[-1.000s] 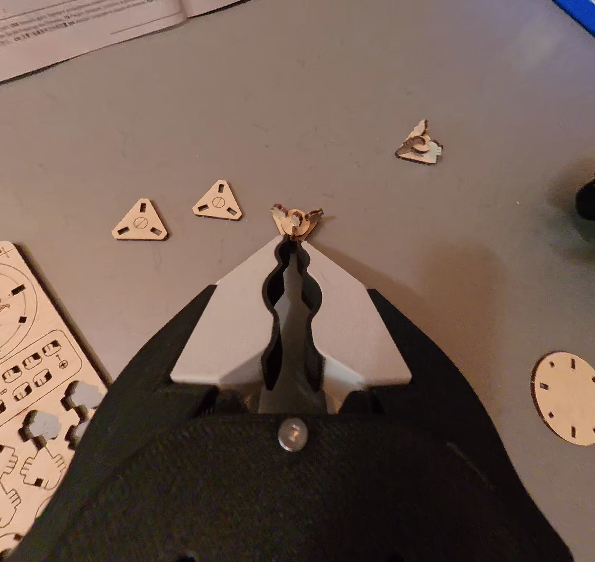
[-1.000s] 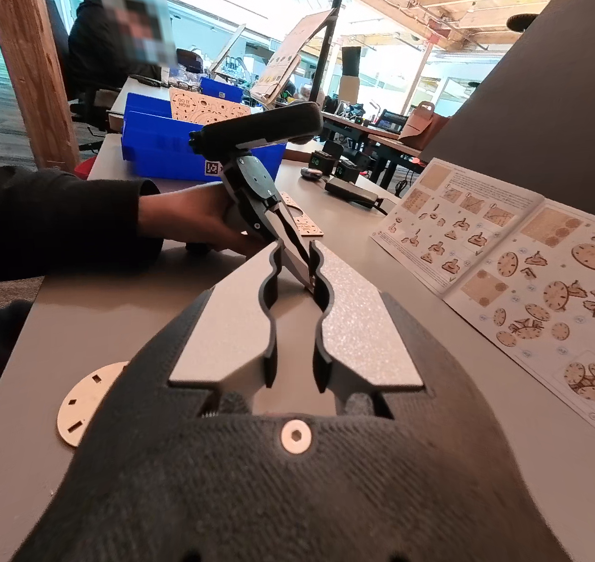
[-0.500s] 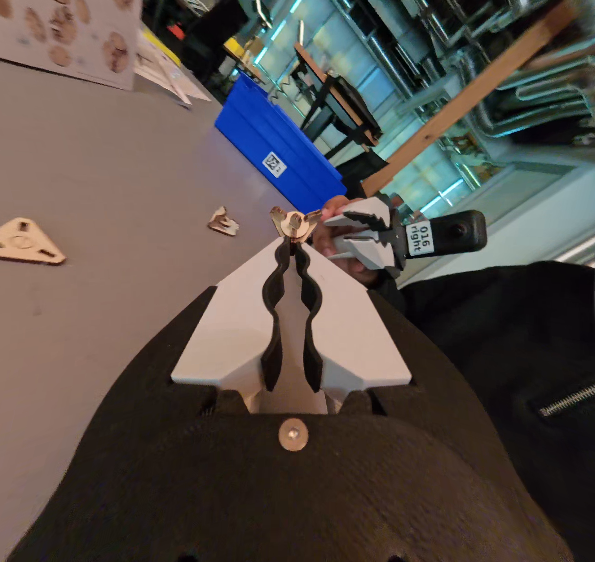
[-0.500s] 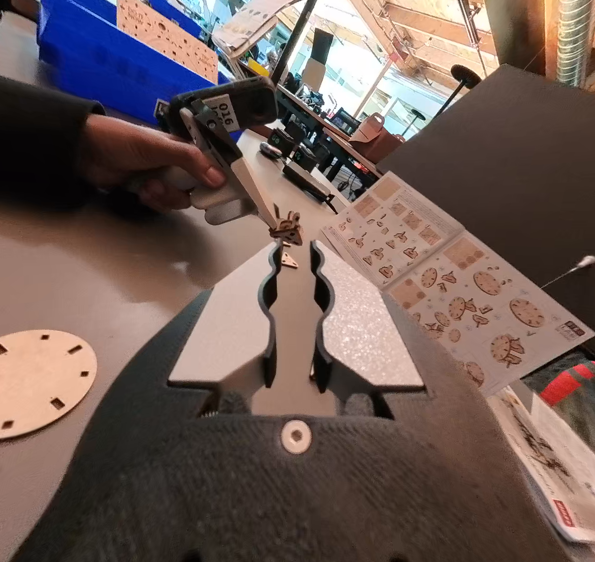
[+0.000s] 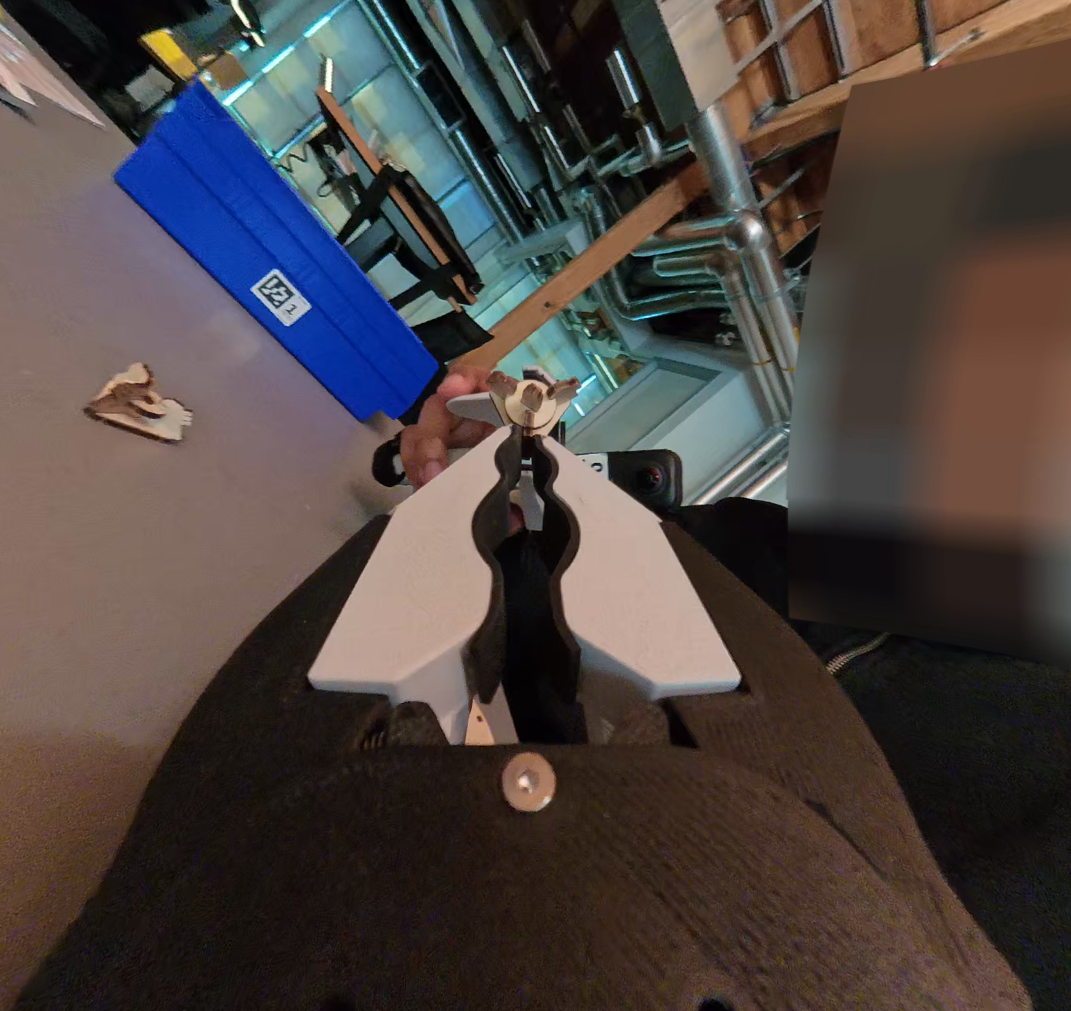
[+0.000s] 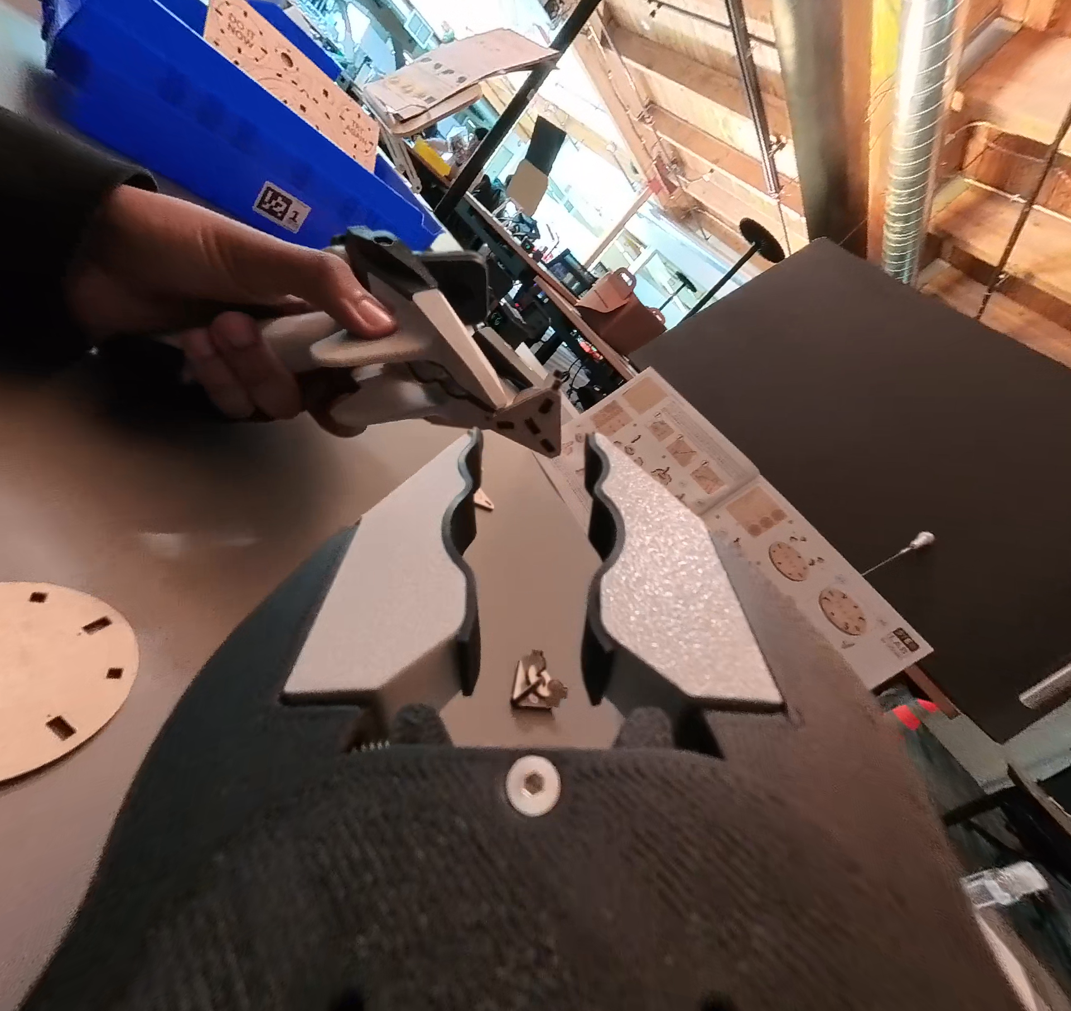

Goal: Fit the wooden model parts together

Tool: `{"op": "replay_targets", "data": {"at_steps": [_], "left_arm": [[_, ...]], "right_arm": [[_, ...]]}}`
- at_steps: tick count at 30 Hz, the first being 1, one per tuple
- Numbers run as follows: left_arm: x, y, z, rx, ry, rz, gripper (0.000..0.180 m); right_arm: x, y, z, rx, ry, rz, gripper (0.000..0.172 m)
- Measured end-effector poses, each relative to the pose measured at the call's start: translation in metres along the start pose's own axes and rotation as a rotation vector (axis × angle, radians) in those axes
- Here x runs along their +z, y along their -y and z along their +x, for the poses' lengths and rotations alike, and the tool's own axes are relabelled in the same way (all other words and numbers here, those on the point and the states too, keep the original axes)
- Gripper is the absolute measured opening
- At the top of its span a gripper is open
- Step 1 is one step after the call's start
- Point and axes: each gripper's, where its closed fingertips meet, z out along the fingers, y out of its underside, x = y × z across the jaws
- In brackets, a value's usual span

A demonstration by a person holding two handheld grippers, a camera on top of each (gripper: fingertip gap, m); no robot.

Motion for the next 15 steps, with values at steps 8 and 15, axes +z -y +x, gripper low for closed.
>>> {"op": "replay_targets", "data": {"at_steps": [8,15], "left_arm": [[0.0102,-0.0078,0.0043,-0.058,-0.065,-0.013,0.001],[0.012,-0.0095,0.0089,-0.047,-0.093,-0.026,0.001]], "right_arm": [[-0.0006,0.0044,-0.002,-0.036,-0.002,0.018,0.035],[-0.0029,0.011,-0.0008,-0.019,-0.001,0.054,0.025]]}}
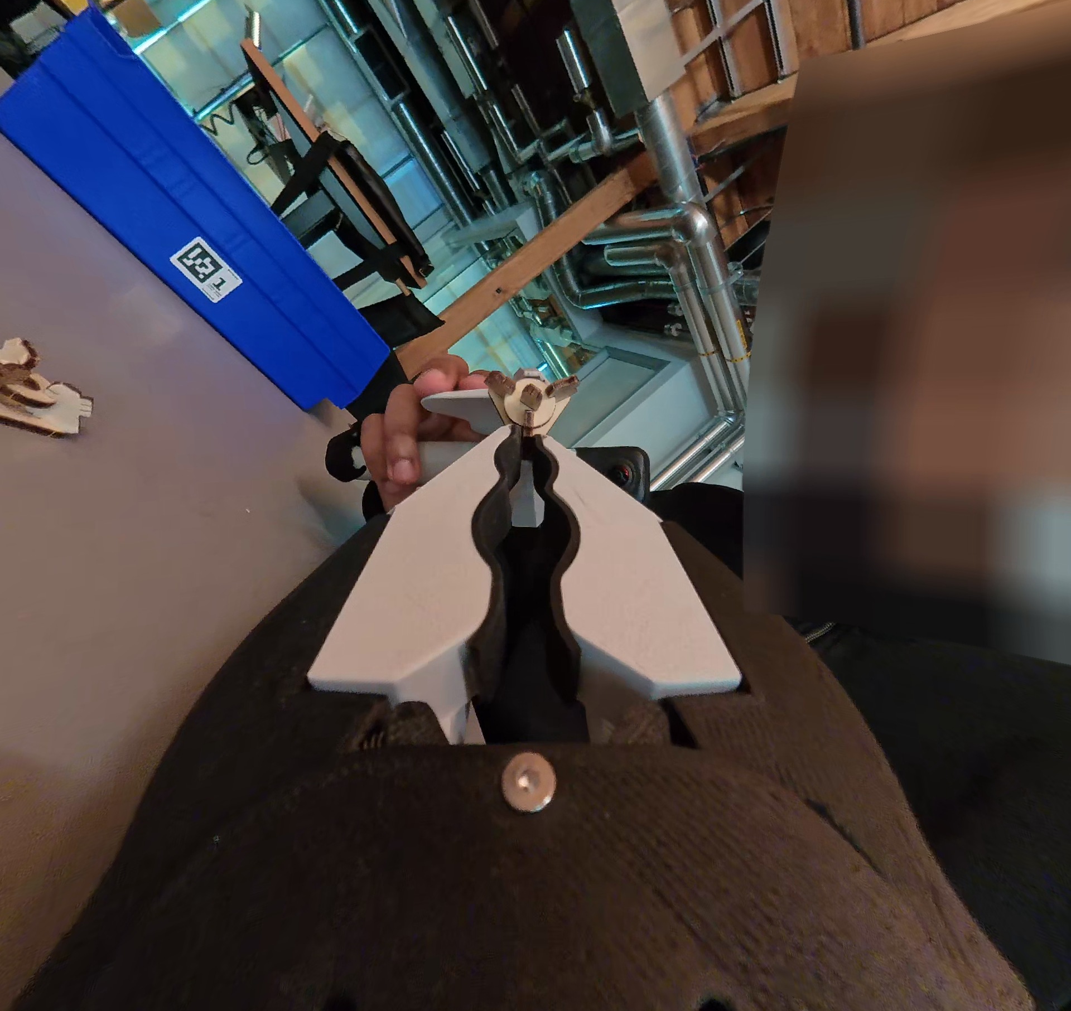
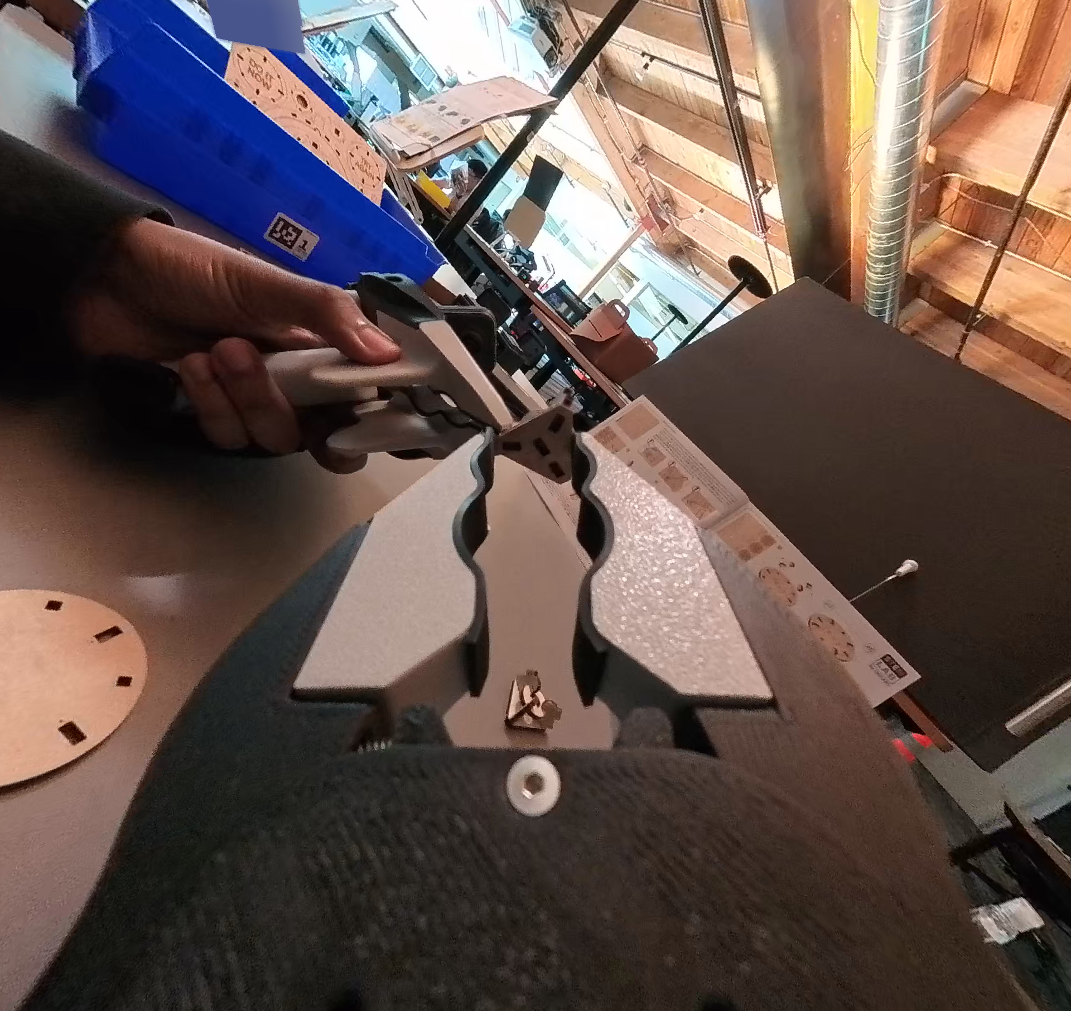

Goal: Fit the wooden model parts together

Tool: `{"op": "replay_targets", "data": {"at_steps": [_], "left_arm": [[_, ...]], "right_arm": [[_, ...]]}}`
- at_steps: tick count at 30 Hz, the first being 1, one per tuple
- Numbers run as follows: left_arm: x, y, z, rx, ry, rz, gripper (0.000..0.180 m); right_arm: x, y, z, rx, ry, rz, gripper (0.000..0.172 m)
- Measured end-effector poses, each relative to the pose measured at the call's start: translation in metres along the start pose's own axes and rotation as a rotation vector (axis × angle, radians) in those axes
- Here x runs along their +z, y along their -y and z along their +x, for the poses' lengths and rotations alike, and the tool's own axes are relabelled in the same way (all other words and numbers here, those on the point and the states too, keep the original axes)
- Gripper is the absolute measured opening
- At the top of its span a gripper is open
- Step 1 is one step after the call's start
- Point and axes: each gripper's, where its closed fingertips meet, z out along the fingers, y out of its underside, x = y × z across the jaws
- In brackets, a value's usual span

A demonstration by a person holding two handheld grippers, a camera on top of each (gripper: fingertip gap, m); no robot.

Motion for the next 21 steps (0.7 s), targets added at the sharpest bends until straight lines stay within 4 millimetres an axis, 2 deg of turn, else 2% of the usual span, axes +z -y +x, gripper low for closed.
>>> {"op": "replay_targets", "data": {"at_steps": [7,17,21], "left_arm": [[-0.001,0.004,0.007,0.114,0.015,0.011,0.01],[-0.004,0.013,0.021,0.165,-0.036,0.064,0.011],[-0.002,0.012,0.022,0.178,-0.036,0.057,0.011]], "right_arm": [[-0.005,0.01,0.01,0.113,-0.003,0.074,0.024],[-0.024,0.043,0.022,0.279,0.028,0.303,0.024],[-0.025,0.046,0.022,0.318,0.051,0.326,0.024]]}}
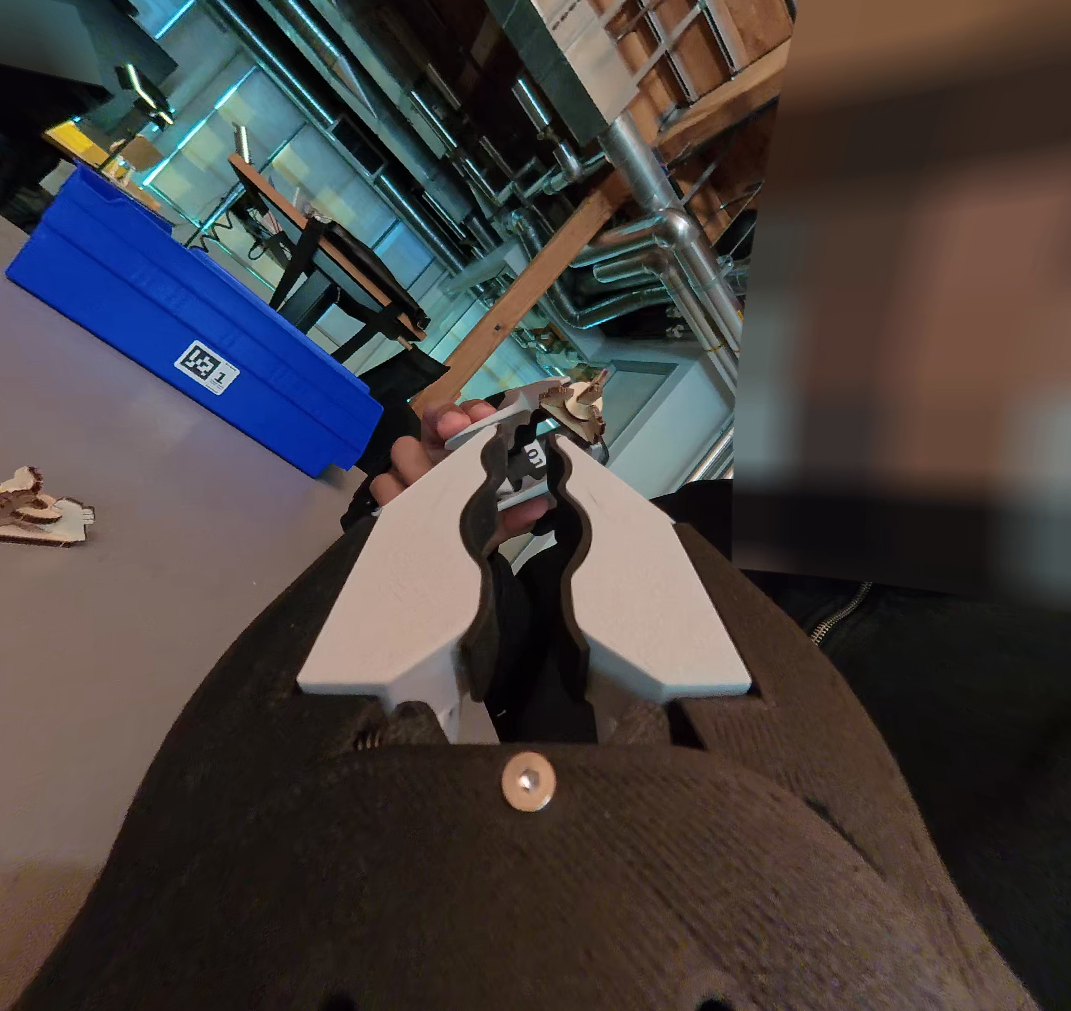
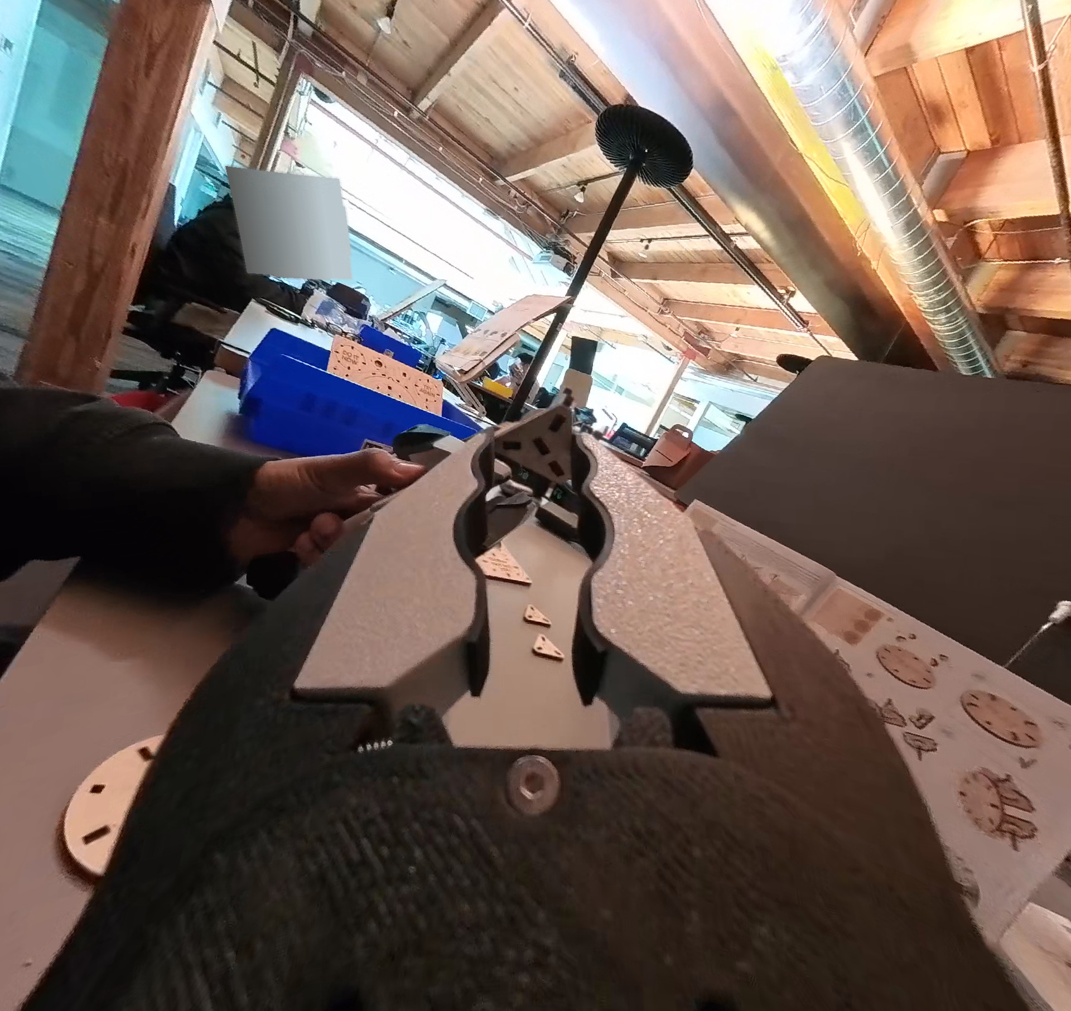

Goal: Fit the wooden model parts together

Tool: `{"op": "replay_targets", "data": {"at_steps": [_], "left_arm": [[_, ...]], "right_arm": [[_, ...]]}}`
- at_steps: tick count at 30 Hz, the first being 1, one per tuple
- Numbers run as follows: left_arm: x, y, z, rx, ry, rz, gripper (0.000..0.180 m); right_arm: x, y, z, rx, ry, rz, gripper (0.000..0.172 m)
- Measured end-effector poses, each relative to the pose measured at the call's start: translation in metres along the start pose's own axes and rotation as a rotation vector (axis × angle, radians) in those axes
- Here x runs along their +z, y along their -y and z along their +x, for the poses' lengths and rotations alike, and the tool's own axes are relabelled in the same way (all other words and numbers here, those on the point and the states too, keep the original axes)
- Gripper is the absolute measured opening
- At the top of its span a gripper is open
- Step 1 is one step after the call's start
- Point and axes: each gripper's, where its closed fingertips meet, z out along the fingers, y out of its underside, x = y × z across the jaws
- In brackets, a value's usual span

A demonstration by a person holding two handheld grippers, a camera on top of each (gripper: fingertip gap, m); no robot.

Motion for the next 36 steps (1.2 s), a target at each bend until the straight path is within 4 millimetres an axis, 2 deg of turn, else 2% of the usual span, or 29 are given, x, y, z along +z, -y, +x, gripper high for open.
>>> {"op": "replay_targets", "data": {"at_steps": [5,13,19,23,25,31,36], "left_arm": [[0.002,-0.003,0.001,0.028,0.008,-0.024,0.012],[0.01,-0.01,0.006,0.14,0.039,-0.078,0.023],[0.015,-0.009,0.022,0.309,0.026,-0.073,0.035],[0.016,-0.007,0.022,0.48,0.114,-0.072,0.045],[0.017,-0.009,0.024,0.519,0.118,-0.079,0.046],[0.021,-0.019,0.031,0.497,0.049,-0.122,0.044],[0.024,-0.026,0.032,0.507,0.037,-0.163,0.038]], "right_arm": [[0.001,-0.002,0.0,0.021,0.009,-0.007,0.024],[0.001,-0.007,-0.001,0.051,0.021,-0.027,0.024],[0.003,-0.013,-0.001,0.079,0.023,-0.053,0.024],[0.006,-0.021,-0.013,0.263,0.135,-0.081,0.024],[0.005,-0.017,-0.017,0.335,0.178,-0.06,0.024],[0.001,-0.005,-0.014,0.525,0.246,0.022,0.024],[0.0,-0.004,-0.016,0.554,0.266,0.024,0.024]]}}
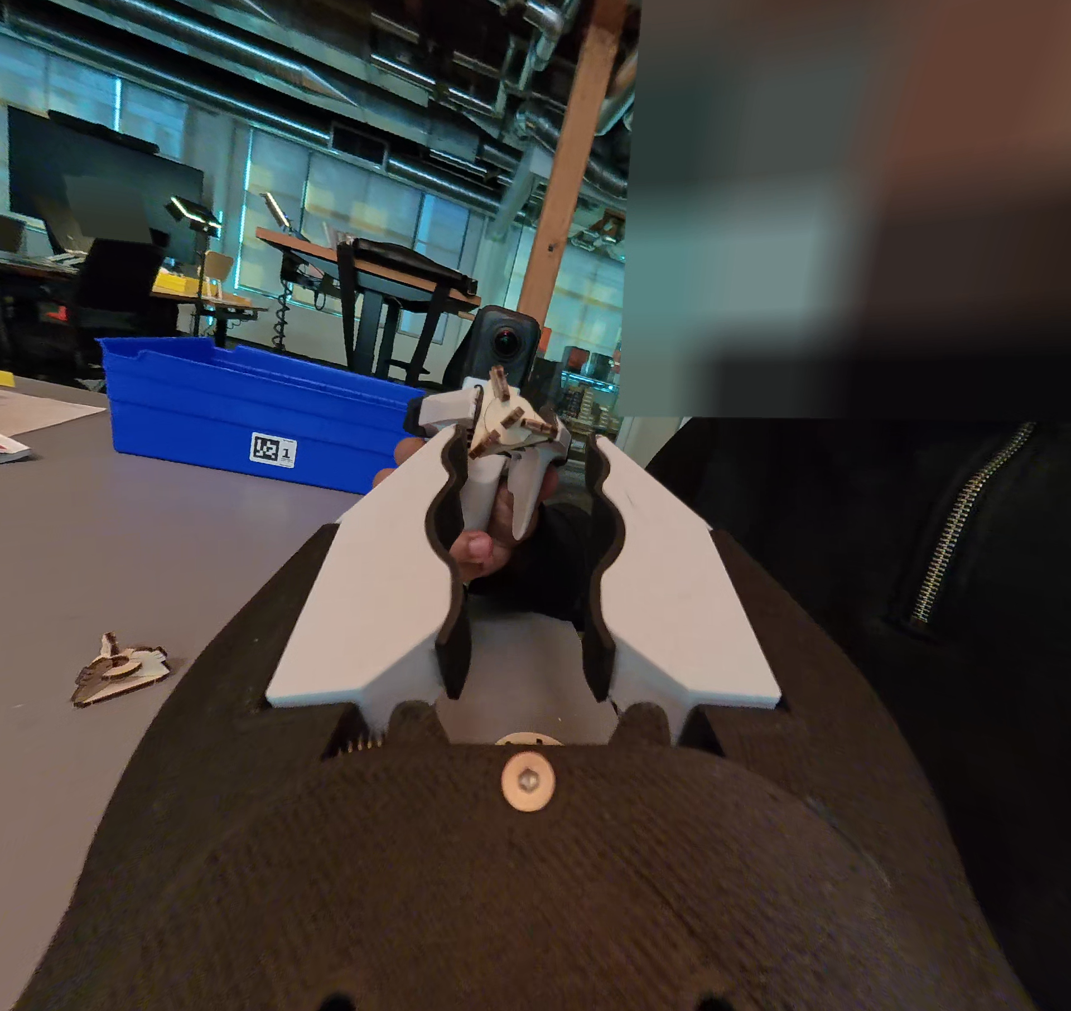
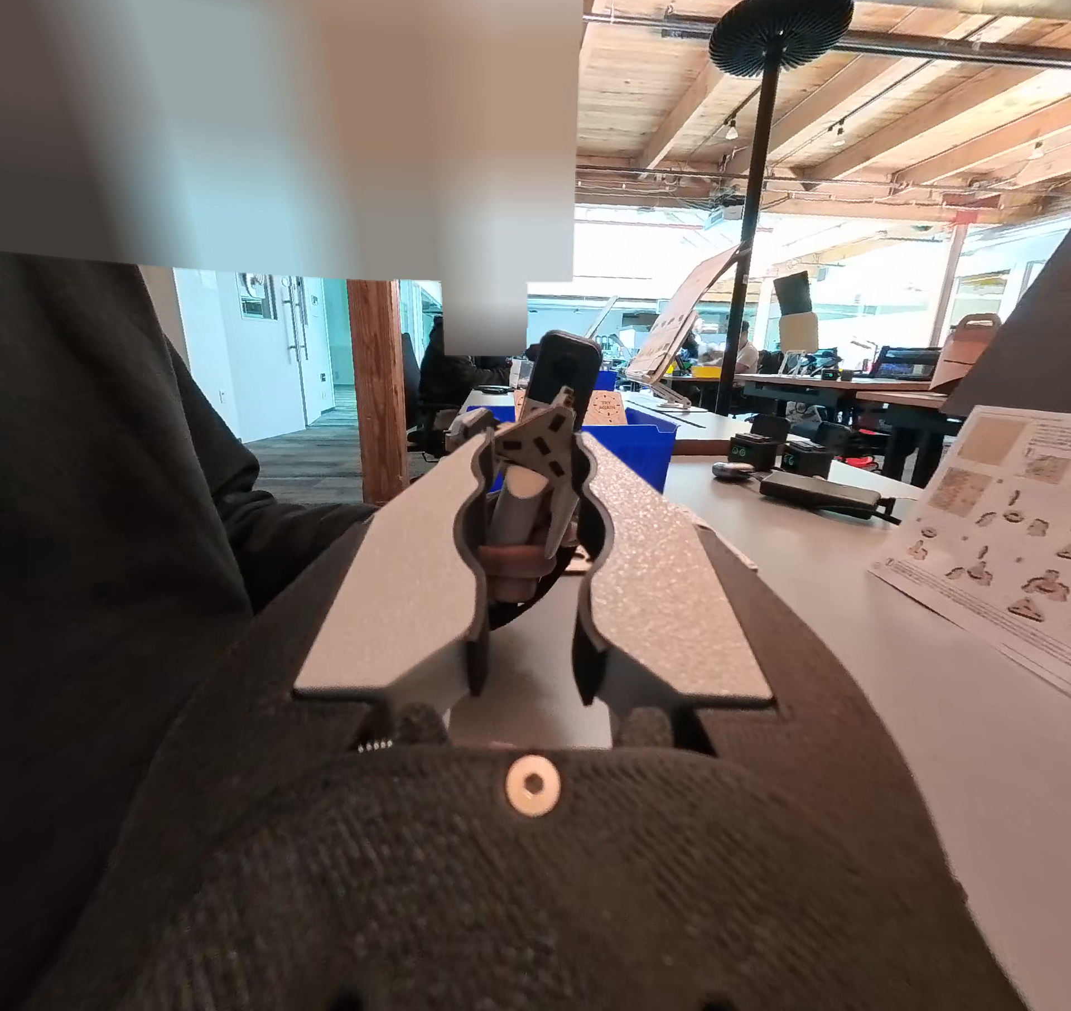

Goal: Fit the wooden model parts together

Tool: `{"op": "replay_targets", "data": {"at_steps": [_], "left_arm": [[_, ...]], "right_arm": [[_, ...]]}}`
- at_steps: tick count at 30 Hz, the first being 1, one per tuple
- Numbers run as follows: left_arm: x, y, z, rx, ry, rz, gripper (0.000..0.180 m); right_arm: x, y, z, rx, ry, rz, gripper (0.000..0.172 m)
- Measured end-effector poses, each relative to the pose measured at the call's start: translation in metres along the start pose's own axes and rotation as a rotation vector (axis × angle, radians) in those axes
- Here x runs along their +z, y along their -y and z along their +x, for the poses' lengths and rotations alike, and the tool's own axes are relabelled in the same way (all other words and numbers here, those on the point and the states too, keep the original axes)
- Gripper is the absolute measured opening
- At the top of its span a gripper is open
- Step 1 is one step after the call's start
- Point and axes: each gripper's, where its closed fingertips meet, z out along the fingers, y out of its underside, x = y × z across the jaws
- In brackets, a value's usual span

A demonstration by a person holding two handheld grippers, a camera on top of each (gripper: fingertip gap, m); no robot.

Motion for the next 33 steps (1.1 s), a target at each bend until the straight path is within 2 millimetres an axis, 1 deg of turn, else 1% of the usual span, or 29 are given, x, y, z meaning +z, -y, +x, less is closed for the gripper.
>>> {"op": "replay_targets", "data": {"at_steps": [6,8,11,13,18,22,26,29,31,33], "left_arm": [[-0.002,0.003,0.0,0.018,0.011,0.016,0.039],[-0.002,0.002,-0.002,0.015,0.021,0.008,0.04],[-0.002,-0.001,-0.007,0.021,0.052,-0.007,0.043],[-0.003,-0.001,-0.01,0.031,0.074,-0.014,0.043],[-0.004,-0.001,-0.013,0.035,0.096,-0.016,0.038],[-0.007,0.001,-0.02,0.115,0.181,-0.021,0.041],[-0.004,-0.004,-0.021,0.216,0.233,-0.07,0.044],[0.0,-0.011,-0.023,0.263,0.264,-0.115,0.049],[0.001,-0.014,-0.025,0.305,0.298,-0.143,0.051],[0.001,-0.015,-0.028,0.345,0.333,-0.159,0.054]], "right_arm": [[0.003,-0.009,-0.004,0.041,0.036,-0.044,0.024],[0.003,-0.011,0.0,0.088,0.029,-0.055,0.024],[0.0,-0.013,0.012,0.189,-0.004,-0.055,0.023],[-0.001,-0.013,0.015,0.247,0.004,-0.051,0.023],[0.0,-0.015,0.013,0.231,0.01,-0.065,0.024],[0.002,-0.019,0.01,0.234,0.022,-0.085,0.024],[0.001,-0.019,0.013,0.26,0.014,-0.084,0.024],[0.0,-0.024,0.018,0.325,0.009,-0.097,0.024],[0.0,-0.032,0.02,0.393,0.01,-0.126,0.024],[-0.001,-0.034,0.023,0.462,0.014,-0.125,0.024]]}}
